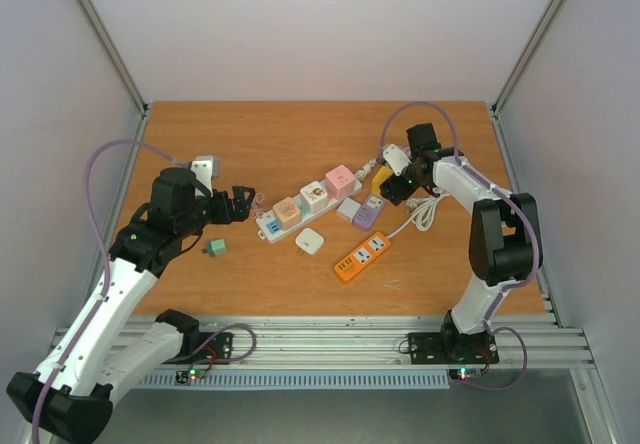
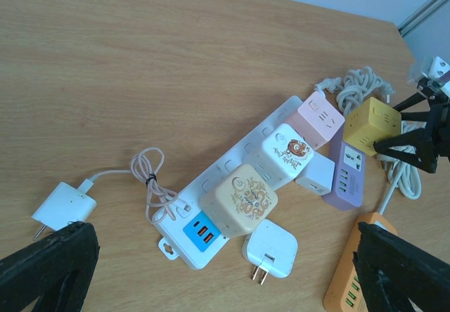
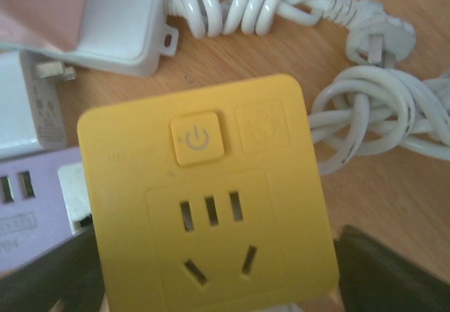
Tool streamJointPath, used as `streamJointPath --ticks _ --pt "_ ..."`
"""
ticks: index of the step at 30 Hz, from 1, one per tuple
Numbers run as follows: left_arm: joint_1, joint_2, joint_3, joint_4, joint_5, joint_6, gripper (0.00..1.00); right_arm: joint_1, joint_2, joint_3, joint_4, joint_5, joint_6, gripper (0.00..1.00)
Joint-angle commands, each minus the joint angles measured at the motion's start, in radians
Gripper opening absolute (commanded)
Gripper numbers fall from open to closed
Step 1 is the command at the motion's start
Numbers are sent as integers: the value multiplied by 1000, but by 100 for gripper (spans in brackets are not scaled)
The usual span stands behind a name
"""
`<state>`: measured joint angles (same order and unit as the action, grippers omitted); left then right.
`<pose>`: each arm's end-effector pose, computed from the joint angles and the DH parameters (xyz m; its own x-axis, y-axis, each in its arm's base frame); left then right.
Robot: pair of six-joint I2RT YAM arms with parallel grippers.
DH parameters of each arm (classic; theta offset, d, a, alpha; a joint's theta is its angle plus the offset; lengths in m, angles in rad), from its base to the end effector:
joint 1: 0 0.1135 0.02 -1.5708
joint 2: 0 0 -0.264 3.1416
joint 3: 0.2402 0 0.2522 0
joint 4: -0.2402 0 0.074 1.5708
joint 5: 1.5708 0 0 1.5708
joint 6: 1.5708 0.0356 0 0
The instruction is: Insert the plug
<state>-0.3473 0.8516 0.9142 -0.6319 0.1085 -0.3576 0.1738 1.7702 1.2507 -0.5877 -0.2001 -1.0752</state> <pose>0.1669 -0.0645 0.3284 -0.6232 -0.1445 -0.7686 0.2199 0.9108 -0.3495 0.3567 0.0698 0.2053 -0.1929 -0.9092 -0.3690 -0.8972 0.3157 -0.3088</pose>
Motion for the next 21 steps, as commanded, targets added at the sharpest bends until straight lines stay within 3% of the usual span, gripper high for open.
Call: streamJointPath --ticks 1,6,12,14,16,18,21 --pt "8 0 3 23 -3 13 99 -1 -96 17 -34 -1 94 97" --pt "10 0 5 22 0 14 99 -2 -205 57 -46 -20 182 98" --pt "14 -4 7 19 -9 14 99 29 -348 92 -29 12 470 98" --pt "15 -9 6 21 -15 14 99 71 -439 27 56 -42 545 98" --pt "17 -14 6 21 -23 14 100 163 -517 -61 194 13 619 99" --pt "18 -20 6 20 -29 15 99 209 -533 -96 216 63 717 98" --pt "19 -32 3 21 -44 16 99 216 -479 -80 130 -69 849 98"
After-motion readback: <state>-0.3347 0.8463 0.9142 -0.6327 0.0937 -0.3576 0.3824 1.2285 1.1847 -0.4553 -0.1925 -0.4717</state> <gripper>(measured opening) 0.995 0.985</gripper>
